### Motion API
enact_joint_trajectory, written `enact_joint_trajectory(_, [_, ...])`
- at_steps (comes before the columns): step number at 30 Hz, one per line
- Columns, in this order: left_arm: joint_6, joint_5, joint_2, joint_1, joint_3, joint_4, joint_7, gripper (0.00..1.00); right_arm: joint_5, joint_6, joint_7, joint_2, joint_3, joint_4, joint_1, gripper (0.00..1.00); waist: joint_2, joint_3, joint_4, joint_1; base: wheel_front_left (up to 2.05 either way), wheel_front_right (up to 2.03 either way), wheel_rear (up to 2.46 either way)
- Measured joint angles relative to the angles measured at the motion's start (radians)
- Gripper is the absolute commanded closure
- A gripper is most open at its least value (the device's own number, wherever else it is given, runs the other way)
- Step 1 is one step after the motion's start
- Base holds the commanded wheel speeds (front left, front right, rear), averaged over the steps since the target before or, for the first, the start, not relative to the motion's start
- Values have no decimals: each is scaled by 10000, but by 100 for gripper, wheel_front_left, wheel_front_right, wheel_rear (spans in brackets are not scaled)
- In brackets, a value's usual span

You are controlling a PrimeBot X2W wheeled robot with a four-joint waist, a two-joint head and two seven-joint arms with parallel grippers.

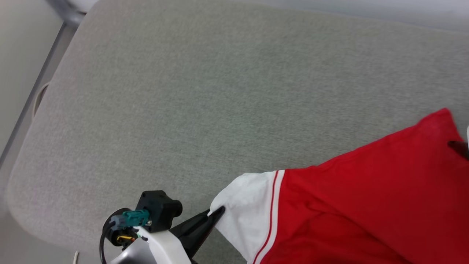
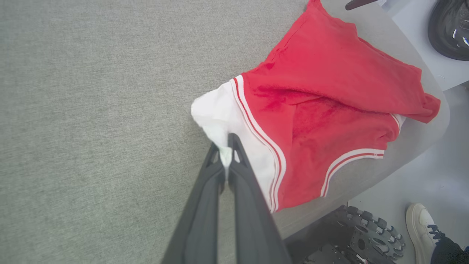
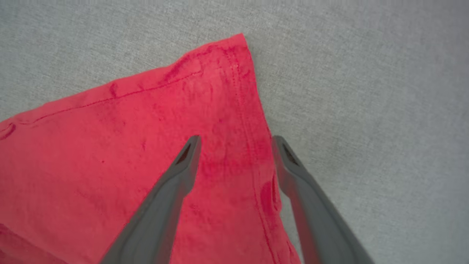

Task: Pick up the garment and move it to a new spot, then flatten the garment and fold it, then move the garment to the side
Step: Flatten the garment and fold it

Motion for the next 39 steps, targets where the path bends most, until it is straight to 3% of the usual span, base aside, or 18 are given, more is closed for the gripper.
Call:
enact_joint_trajectory(10, [-171, 86, -384, -276, -144, 142, -90, 100, -648, 0, -564, -245, -107, 1597, -965, 0, 0, 848, 916, 0, 0, 0, 0])
enact_joint_trajectory(20, [-169, 144, -472, -400, -190, 159, -104, 100, -834, 0, -853, -322, -132, 2291, -1120, 0, 0, 1126, 1168, -2, 0, 0, 0])
enact_joint_trajectory(21, [-169, 153, -470, -410, -190, 157, -104, 100, -823, 0, -859, -320, -155, 2314, -1119, 4, 0, 1141, 1176, -2, 0, 0, 0])
enact_joint_trajectory(22, [-167, 155, -470, -420, -190, 155, -104, 100, -805, 0, -886, -320, -173, 2336, -1114, 55, 0, 1153, 1181, -2, 0, 0, 0])
enact_joint_trajectory(23, [-165, 155, -472, -422, -190, 153, -102, 100, -802, 0, -945, -320, -178, 2355, -1104, 100, 0, 1156, 1182, -2, 0, 0, 0])
enact_joint_trajectory(39, [12, 134, -397, -434, 107, 213, -370, 100, -487, 2, -3507, -130, 441, 3108, -1143, 100, 0, 378, 794, -1, 0, 0, 0])
